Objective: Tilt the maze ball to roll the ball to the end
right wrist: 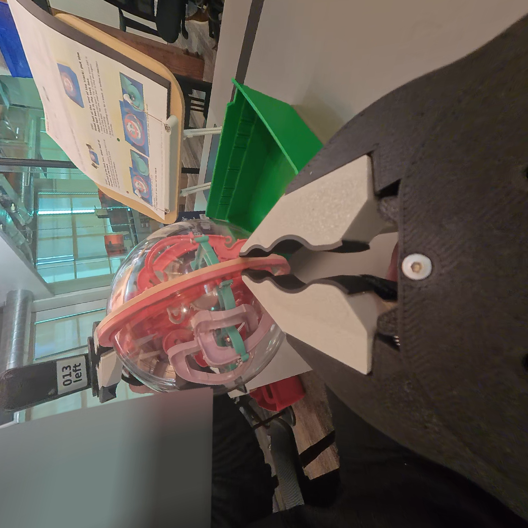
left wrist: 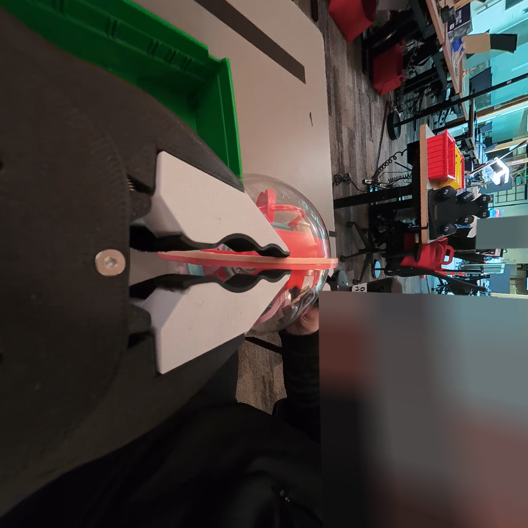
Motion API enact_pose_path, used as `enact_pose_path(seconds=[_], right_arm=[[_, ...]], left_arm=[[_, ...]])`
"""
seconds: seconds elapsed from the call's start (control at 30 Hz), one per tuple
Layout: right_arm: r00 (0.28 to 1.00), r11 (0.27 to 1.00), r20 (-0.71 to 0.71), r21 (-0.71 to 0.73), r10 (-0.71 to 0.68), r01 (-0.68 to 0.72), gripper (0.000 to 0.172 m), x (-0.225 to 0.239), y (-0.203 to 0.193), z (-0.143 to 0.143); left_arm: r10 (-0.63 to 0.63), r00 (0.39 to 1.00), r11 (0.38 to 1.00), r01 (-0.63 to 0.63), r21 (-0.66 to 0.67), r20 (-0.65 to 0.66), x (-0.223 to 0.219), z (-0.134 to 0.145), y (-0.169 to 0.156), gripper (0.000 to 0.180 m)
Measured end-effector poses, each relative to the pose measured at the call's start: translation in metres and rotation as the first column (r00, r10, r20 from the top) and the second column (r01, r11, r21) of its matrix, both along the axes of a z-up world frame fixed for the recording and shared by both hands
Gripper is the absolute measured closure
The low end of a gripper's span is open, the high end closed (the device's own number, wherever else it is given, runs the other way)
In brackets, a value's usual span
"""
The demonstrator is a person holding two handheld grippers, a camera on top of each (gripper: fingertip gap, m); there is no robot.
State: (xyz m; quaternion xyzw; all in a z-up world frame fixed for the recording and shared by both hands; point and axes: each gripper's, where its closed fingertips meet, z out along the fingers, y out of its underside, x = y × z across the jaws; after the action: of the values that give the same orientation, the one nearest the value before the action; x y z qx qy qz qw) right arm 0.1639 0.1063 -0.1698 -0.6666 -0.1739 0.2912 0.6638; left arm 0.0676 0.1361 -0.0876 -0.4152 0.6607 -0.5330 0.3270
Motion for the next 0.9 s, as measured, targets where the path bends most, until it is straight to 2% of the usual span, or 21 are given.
enact_pose_path(seconds=[0.4,0.67,0.9], right_arm=[[0.999,1.000,-0.033,0.019,-0.005,0.006,0.165,-0.002,0.002,0.012],[0.998,1.000,0.060,0.016,-0.022,0.021,0.165,0.002,-0.001,0.025],[0.996,0.998,0.073,-0.033,0.051,-0.049,0.165,-0.001,-0.006,0.024]], left_arm=[[-0.003,1.000,1.000,0.002,0.016,0.005,-0.002,0.015,-0.002,0.174],[0.016,0.998,0.997,-0.010,-0.080,0.068,-0.006,0.013,0.002,0.174],[0.039,0.993,0.985,-0.020,-0.174,0.110,-0.012,0.004,0.005,0.174]])
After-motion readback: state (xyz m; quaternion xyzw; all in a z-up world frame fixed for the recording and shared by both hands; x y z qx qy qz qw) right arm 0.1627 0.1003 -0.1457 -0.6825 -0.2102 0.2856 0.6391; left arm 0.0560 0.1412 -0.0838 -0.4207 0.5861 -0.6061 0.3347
